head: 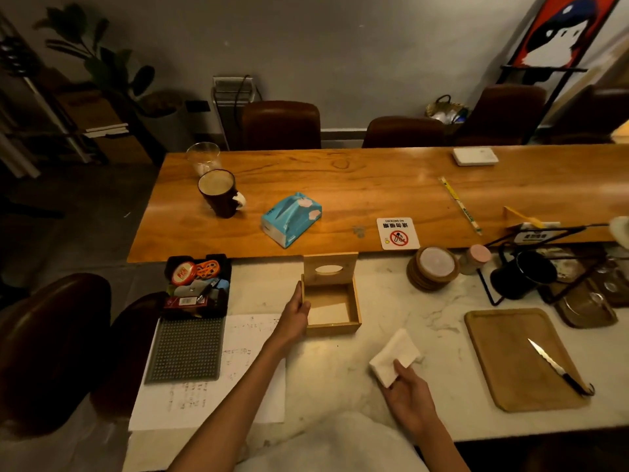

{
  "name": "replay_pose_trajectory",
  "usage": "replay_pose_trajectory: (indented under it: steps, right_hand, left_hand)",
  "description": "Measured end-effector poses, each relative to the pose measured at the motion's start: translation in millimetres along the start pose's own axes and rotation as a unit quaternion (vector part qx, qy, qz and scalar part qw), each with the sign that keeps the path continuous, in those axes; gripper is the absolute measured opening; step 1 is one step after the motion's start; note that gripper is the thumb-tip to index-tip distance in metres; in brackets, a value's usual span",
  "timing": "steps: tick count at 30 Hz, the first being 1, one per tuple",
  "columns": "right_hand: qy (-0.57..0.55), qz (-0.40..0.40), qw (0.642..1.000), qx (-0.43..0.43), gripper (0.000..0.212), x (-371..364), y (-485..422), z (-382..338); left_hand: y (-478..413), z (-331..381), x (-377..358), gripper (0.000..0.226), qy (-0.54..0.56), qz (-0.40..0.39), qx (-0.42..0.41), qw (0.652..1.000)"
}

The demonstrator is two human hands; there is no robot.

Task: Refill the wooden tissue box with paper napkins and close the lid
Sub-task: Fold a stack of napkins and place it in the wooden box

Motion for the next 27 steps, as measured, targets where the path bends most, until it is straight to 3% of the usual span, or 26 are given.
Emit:
replay_pose_trajectory:
  steps: [3,7,10,12,13,14,15,17,19,20,22,27]
  right_hand:
    - [-0.024,0.006,1.0,0.006,0.072,0,1,-2]
    - [-0.06,0.001,0.998,0.01,0.106,7,1,-17]
    - [-0.019,-0.043,0.997,0.055,0.066,-15,10,-45]
    - [0.127,-0.108,0.981,0.096,0.046,-53,24,-63]
    - [0.245,-0.139,0.952,0.121,0.038,-75,33,-69]
    - [0.382,-0.16,0.898,0.148,0.032,-97,38,-72]
    - [0.519,-0.181,0.818,0.172,0.029,-117,42,-70]
    - [0.728,-0.226,0.622,0.181,0.033,-150,41,-49]
    - [0.853,-0.24,0.435,0.163,0.046,-169,37,-23]
    - [0.886,-0.235,0.367,0.158,0.053,-175,37,-14]
    - [0.916,-0.222,0.294,0.161,0.063,-187,35,-5]
    - [0.929,-0.225,0.268,0.119,0.059,-190,23,2]
  left_hand:
    - [9,5,-4,0.054,-0.017,-0.003,0.0,1.0]
    - [30,-6,-14,0.054,-0.005,-0.01,0.005,1.0]
    - [46,-21,-20,0.054,0.024,-0.011,0.012,1.0]
    - [54,-30,-24,0.053,0.036,-0.008,0.014,0.999]
    - [59,-33,-26,0.052,0.044,-0.007,0.012,0.999]
    - [62,-36,-28,0.052,0.055,-0.006,0.007,0.998]
    - [65,-37,-30,0.051,0.07,-0.003,0.008,0.997]
    - [72,-39,-32,0.049,0.117,0.008,0.026,0.993]
    - [76,-38,-32,0.048,0.161,0.02,0.046,0.986]
    - [78,-38,-32,0.048,0.176,0.023,0.052,0.983]
    - [79,-36,-31,0.048,0.202,0.024,0.058,0.977]
    - [84,-34,-29,0.047,0.231,0.042,0.071,0.969]
Point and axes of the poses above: each hand's wrist, its own y-axis away from the middle knuckle, its own x-axis out of the back of the hand, z = x × y, the point moved 9 cm from there along -y, towards the middle knuckle, and after that the axes turned 7 degrees about x, right-handed, at the moved point
